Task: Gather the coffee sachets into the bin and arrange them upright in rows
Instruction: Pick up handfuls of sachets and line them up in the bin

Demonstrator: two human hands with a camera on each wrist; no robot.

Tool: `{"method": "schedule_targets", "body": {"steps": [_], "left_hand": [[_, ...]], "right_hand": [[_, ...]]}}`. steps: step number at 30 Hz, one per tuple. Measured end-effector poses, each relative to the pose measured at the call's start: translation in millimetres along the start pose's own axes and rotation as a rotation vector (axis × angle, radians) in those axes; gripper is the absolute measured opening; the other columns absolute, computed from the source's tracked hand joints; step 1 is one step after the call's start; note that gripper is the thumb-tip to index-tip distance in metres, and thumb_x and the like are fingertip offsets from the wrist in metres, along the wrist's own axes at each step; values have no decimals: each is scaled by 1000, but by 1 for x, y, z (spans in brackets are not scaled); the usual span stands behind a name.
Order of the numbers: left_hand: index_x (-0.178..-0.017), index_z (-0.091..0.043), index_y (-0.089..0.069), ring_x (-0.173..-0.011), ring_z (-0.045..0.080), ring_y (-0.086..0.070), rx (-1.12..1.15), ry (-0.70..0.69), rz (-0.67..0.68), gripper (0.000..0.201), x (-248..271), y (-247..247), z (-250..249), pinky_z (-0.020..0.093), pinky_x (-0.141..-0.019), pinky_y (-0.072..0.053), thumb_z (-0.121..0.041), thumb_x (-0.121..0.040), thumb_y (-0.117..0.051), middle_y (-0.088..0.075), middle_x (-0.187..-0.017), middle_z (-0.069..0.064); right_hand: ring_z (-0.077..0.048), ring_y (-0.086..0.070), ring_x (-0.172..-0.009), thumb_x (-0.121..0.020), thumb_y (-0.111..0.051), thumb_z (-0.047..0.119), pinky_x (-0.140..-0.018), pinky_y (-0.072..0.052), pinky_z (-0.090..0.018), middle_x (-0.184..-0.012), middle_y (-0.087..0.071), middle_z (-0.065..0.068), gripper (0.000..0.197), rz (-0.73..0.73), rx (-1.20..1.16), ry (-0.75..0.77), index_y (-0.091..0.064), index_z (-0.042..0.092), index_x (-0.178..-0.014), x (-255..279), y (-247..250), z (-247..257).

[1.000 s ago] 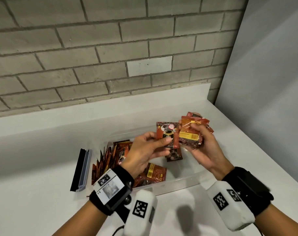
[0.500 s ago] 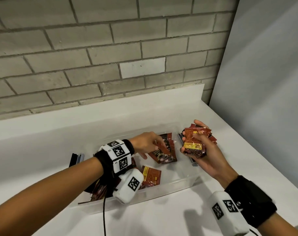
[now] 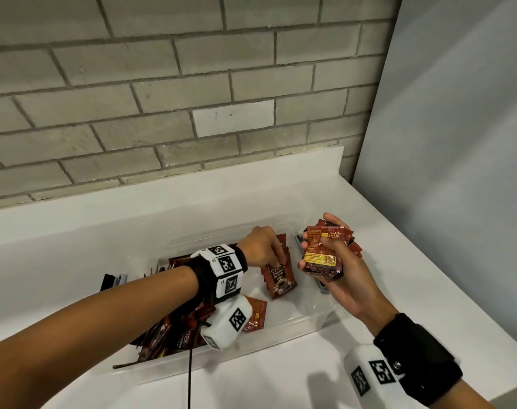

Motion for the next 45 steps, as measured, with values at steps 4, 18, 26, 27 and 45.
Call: {"method": "schedule_targets", "body": {"steps": [4, 18, 26, 27, 45], "left_hand": [[-96, -4, -76, -88, 21, -65, -99, -12, -22, 20, -7, 1, 0, 25, -75, -53, 4, -79, -69, -72, -100, 13], [-91, 2, -72, -72, 15, -63, 194, -50, -217, 12, -2, 22, -3, 26, -66, -57, 6, -80, -69, -70, -87, 15], [-107, -17, -61, -88, 13, -67, 466, -230, -290, 28, 34, 41, -45, 27, -77, -57, -41, -92, -56, -68, -97, 1], [-108, -22, -61, -90, 10, -65, 429, -262, -266, 29, 38, 42, -49, 24, -78, -55, -43, -89, -59, -67, -100, -1], [-119, -22, -57, -102, 10, -55, -63, -450, -186, 45, 61, 27, -64, 22, -85, -49, -31, -79, -75, -57, -116, -2]], "right_hand": [[-30, -62, -95, -85, -54, 6, -69, -56, -42, -107, -62, -22, 41, 9, -10, 0, -59, 25, -121, 0, 0, -1], [-28, -63, -89, -89, -53, 12, -66, -55, -41, -103, -63, -21, 33, -17, -24, -29, -58, 22, -120, 0, -2, -1], [-29, -62, -88, -88, -52, 33, -66, -54, -39, -105, -61, -23, 37, 71, -169, -186, -52, 18, -122, 0, -10, -4], [-29, -62, -88, -89, -46, 30, -65, -55, -39, -104, -62, -23, 38, 71, -175, -199, -51, 15, -124, 1, -10, -4], [-25, -71, -91, -88, -54, 20, -60, -58, -31, -106, -69, -16, 38, -47, -27, -126, -53, 10, -125, 0, -10, -5]]}}
Point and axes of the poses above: each hand's wrist, its own x-axis away from the middle knuckle, its own y-axis out of the back of the hand, z = x × y, the point moved 5 cm from there along -x, towards the middle knuckle
